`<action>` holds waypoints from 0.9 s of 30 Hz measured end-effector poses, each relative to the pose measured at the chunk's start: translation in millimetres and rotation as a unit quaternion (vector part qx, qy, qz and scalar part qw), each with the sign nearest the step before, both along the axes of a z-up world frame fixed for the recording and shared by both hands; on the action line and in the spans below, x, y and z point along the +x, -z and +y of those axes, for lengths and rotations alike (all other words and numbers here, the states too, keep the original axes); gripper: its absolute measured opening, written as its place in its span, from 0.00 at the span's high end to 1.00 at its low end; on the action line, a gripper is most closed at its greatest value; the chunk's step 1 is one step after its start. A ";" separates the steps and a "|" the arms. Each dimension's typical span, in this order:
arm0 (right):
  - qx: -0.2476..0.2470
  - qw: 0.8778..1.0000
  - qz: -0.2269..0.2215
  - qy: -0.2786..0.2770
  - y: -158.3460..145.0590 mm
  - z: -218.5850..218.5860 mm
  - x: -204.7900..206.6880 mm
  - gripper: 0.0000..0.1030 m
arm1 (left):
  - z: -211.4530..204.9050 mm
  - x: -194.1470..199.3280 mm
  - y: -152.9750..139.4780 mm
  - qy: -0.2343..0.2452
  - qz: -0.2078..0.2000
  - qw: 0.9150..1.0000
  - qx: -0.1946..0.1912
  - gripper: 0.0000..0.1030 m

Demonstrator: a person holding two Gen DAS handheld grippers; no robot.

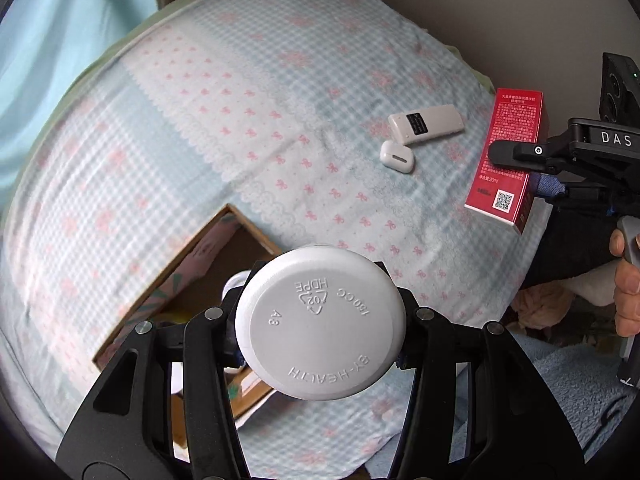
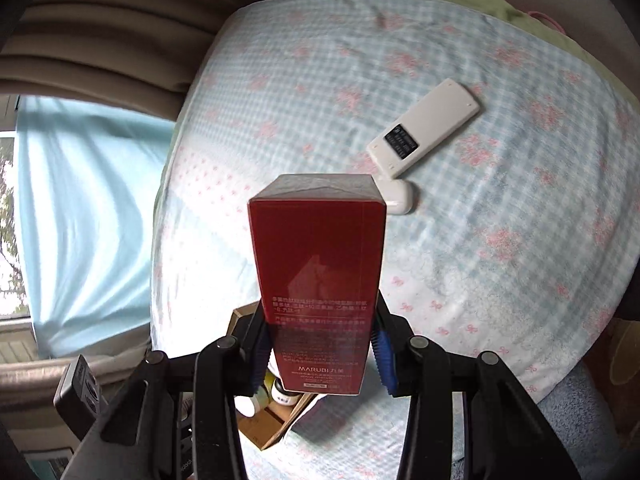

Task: Organize rigid objects
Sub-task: 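Carry the vitamin bottle toward the box with the left tool while the right carries the red box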

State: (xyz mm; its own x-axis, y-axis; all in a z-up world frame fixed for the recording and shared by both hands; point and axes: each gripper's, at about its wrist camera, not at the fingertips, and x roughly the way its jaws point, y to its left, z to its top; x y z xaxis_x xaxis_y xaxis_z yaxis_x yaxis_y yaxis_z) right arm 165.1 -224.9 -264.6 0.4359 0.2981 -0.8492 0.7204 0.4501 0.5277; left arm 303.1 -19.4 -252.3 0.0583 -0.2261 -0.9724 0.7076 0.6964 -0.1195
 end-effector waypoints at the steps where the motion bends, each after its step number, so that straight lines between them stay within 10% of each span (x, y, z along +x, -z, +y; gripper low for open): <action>1: -0.002 1.000 -0.005 -0.018 -3.0 11.6 3.2 0.61 | 17.7 -1.7 -3.2 -0.016 -0.002 1.000 -0.001 0.55; 14: -0.021 0.979 -0.033 -0.200 -9.4 144.8 33.4 0.61 | 219.4 -38.6 0.6 -0.194 -0.012 0.981 -0.006 0.55; 27: -0.103 0.926 -0.001 -0.364 31.3 240.8 91.6 0.61 | 277.4 -13.4 68.0 -0.222 0.021 0.975 0.013 0.55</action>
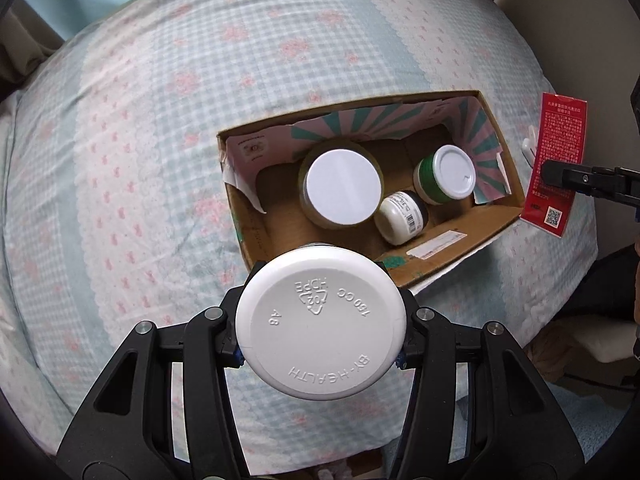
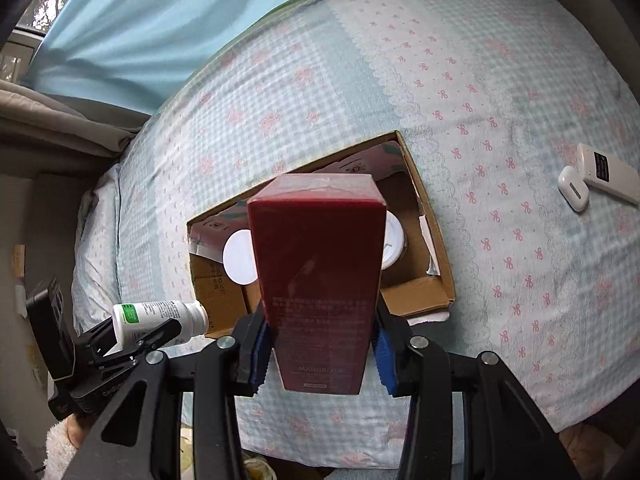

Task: Organize rigid objects
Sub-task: 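Carry the vitamin bottle toward the box with the left tool while the right carries the red box, then release the vitamin bottle into the box with the left tool while the right releases the red box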

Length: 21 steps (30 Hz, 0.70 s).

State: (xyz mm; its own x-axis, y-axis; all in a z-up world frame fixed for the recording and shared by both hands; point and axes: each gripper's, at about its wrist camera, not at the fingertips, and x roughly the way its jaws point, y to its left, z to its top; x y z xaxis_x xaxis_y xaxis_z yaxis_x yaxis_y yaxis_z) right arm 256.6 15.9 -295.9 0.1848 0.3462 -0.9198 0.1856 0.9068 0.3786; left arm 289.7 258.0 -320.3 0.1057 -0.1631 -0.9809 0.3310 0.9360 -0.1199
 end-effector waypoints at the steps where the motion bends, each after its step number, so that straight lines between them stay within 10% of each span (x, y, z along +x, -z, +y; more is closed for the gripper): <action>1: -0.005 1.000 0.001 -0.011 5.4 6.0 6.1 0.61 | 0.6 3.6 7.3 0.003 0.006 1.000 0.002 0.55; 21: -0.101 0.982 0.051 -0.150 94.4 79.0 40.2 0.61 | -23.6 13.1 82.2 0.060 0.053 0.996 0.026 0.54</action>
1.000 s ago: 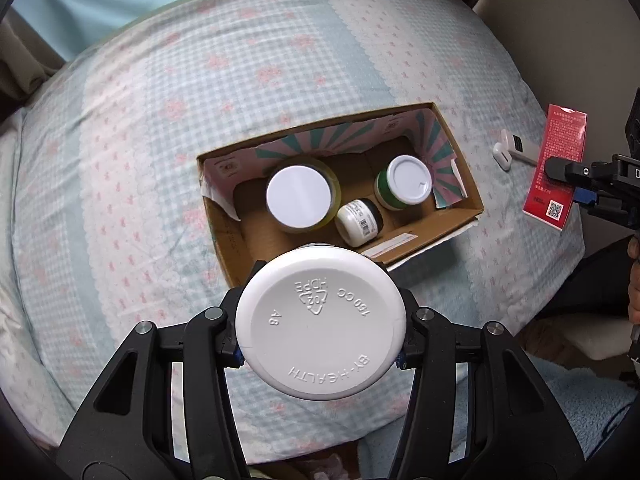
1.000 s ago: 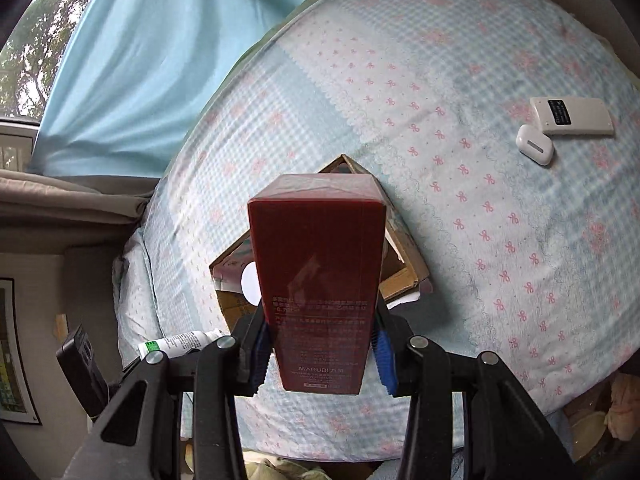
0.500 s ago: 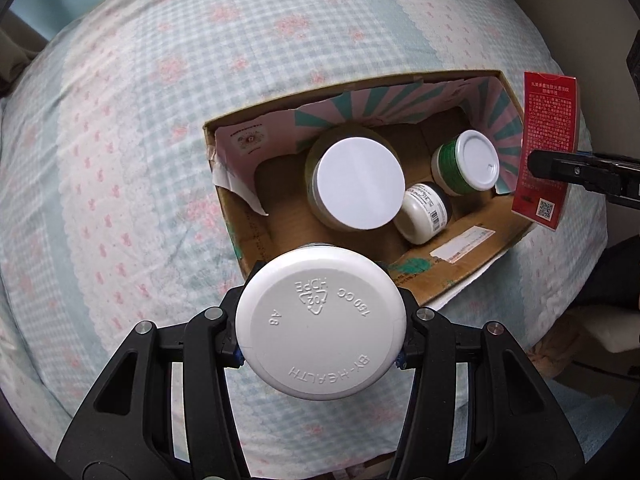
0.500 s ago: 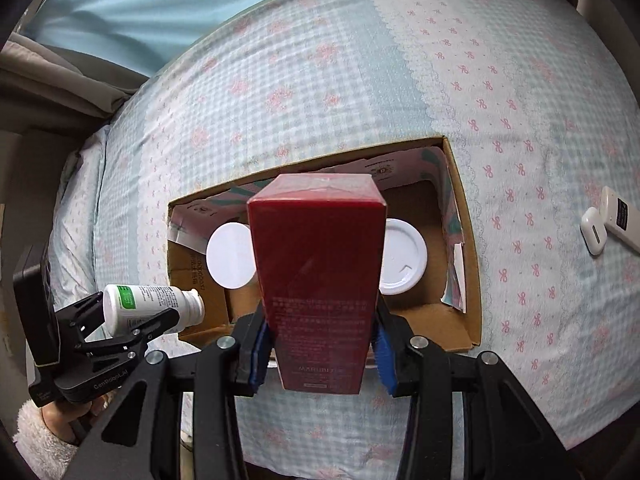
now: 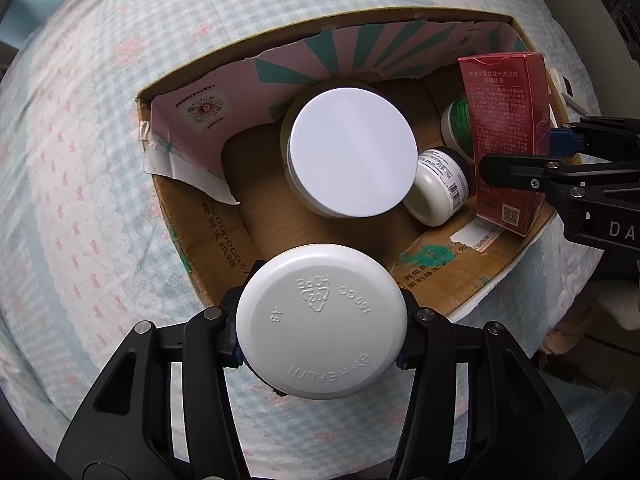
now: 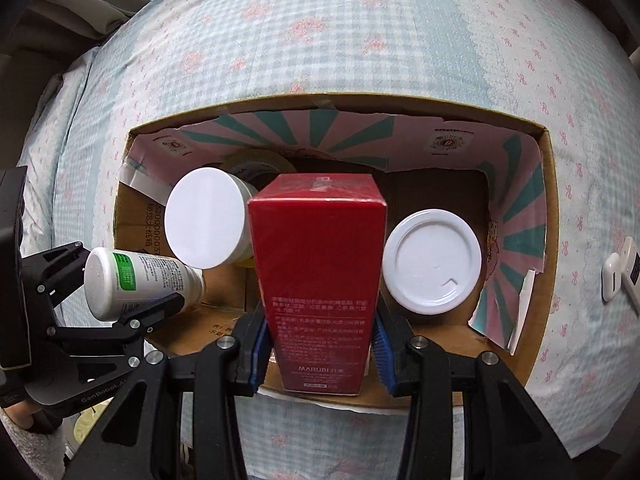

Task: Organize rigid objects
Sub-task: 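Release the vitamin bottle into the box with the left tool while the right releases the red box, then move both tools from the box to the earbud case and remote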

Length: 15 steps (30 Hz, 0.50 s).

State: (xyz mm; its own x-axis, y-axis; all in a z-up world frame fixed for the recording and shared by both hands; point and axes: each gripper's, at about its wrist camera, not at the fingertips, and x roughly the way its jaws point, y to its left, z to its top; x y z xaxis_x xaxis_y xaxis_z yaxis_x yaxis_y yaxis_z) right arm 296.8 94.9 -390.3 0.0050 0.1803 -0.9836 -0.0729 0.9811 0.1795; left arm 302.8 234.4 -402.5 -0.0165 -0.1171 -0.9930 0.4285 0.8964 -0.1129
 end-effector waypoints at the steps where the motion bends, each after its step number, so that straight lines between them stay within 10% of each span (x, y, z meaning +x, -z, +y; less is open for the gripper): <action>1: -0.008 1.000 -0.006 -0.003 -1.3 2.5 0.4 0.61 | 1.2 -0.8 -3.8 -0.002 -0.005 1.000 -0.007 0.47; 2: -0.017 1.000 -0.014 -0.007 -2.8 4.5 0.4 0.61 | 2.9 -1.6 -9.0 -0.006 -0.009 1.000 -0.016 0.35; 3: -0.023 1.000 -0.019 -0.010 -4.3 5.8 0.4 0.56 | 4.9 -2.1 -14.5 -0.010 -0.012 0.999 -0.030 0.00; 4: -0.025 0.999 -0.024 -0.009 -6.6 5.8 0.5 0.49 | 7.6 -3.2 -20.8 -0.016 -0.014 0.999 -0.050 0.00; 6: -0.027 0.999 -0.036 -0.004 -13.6 2.6 -1.1 0.00 | 14.5 -4.4 -27.9 -0.033 -0.026 0.998 -0.054 0.00; 15: -0.021 0.997 -0.058 0.046 -32.0 -20.0 -20.3 0.00 | 40.2 -28.5 -35.1 -0.084 -0.019 0.994 -0.060 0.00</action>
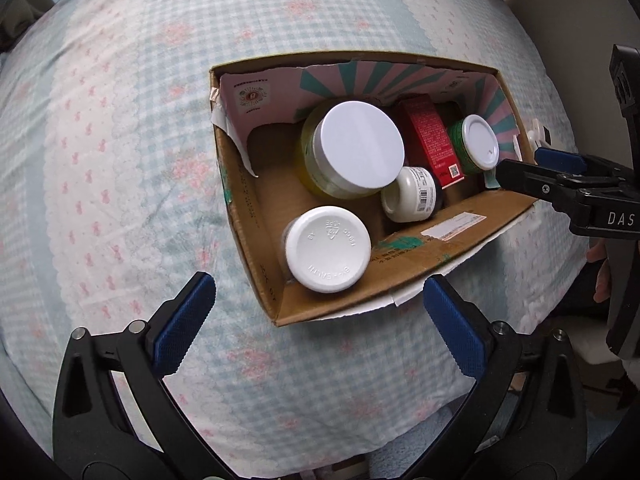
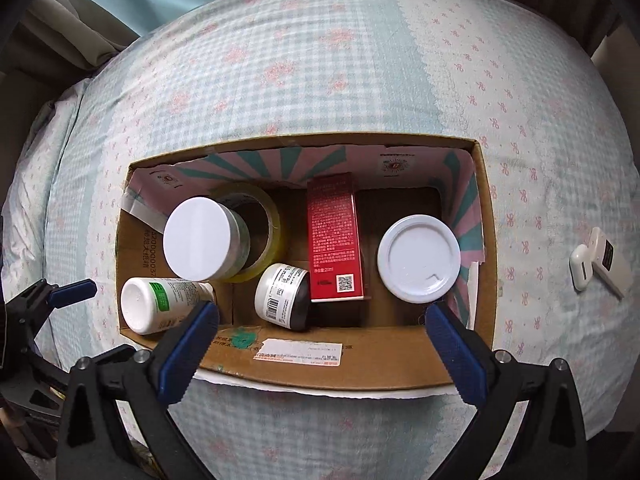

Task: Organize rigid objects
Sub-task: 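Move both tools from the box to the earbud case and remote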

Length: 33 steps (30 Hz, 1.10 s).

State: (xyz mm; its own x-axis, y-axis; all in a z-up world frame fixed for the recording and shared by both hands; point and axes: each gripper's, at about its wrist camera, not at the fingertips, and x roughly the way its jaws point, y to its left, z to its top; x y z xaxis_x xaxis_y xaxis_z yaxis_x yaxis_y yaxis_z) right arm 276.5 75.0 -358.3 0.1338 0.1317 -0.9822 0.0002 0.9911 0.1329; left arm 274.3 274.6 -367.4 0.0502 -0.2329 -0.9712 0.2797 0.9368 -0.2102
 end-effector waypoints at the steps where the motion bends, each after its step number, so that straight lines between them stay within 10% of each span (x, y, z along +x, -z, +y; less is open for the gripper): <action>1: 0.000 1.000 0.000 0.000 -1.3 0.2 -1.8 0.00 | 0.0 -2.2 -1.8 -0.001 0.000 1.000 -0.001 0.00; 33: 0.013 0.997 -0.072 -0.023 -97.1 -27.7 -63.4 0.00 | -64.2 -63.4 -111.4 -0.020 -0.102 0.993 0.054 0.00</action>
